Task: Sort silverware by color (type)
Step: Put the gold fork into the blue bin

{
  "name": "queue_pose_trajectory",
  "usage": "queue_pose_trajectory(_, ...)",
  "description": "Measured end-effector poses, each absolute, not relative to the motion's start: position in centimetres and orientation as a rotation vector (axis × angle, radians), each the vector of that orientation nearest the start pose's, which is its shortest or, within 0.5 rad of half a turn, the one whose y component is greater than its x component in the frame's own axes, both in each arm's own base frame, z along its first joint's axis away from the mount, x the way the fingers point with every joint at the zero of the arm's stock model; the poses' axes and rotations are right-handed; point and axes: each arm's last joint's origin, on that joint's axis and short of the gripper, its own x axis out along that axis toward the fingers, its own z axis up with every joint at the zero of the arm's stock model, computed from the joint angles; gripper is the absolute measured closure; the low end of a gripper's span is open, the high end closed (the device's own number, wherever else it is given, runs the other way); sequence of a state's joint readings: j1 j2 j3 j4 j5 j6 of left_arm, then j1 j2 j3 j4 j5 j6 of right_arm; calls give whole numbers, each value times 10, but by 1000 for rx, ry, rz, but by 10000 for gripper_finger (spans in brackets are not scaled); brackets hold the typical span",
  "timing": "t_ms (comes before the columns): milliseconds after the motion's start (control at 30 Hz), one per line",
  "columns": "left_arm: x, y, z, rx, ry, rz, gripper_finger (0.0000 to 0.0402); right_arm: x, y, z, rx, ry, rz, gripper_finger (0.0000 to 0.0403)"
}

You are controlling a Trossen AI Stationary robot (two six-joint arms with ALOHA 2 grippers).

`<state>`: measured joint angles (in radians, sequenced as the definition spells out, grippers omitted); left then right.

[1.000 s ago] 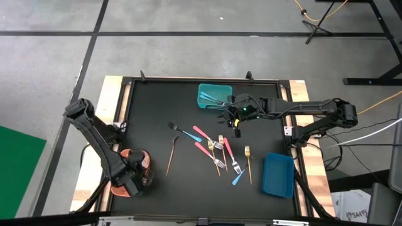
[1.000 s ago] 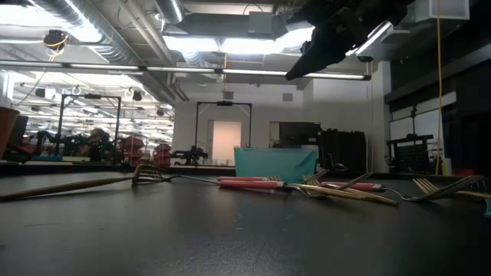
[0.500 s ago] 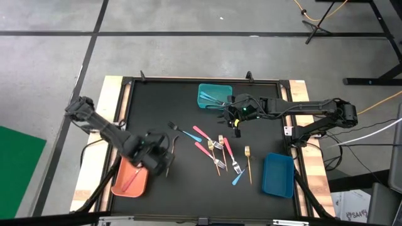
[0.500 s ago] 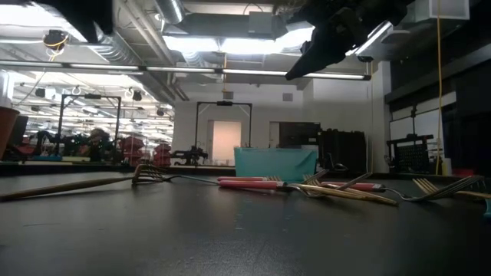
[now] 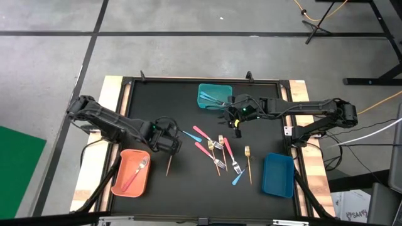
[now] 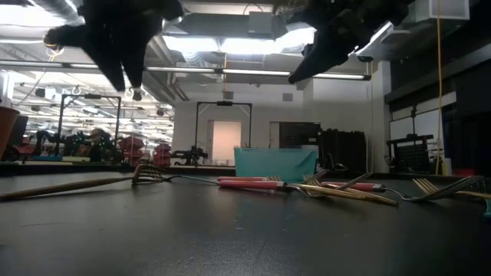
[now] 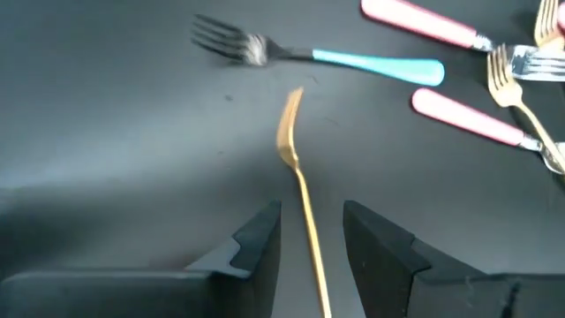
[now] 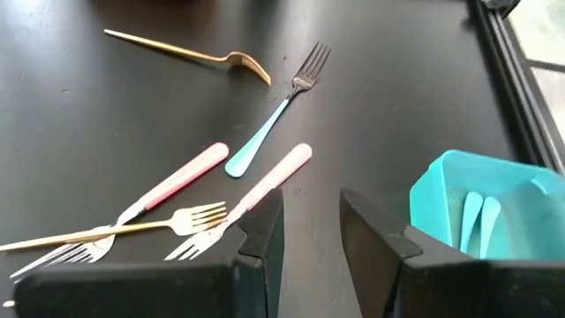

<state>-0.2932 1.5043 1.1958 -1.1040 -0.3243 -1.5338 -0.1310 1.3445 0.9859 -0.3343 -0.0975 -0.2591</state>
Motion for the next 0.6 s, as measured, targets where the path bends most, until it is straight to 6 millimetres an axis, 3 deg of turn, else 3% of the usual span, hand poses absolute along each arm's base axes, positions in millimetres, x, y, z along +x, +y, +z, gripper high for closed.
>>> queue_pose_trajectory(600,256,-58,177,-970,875,926,285,281,-34,267,-143,722,53,303)
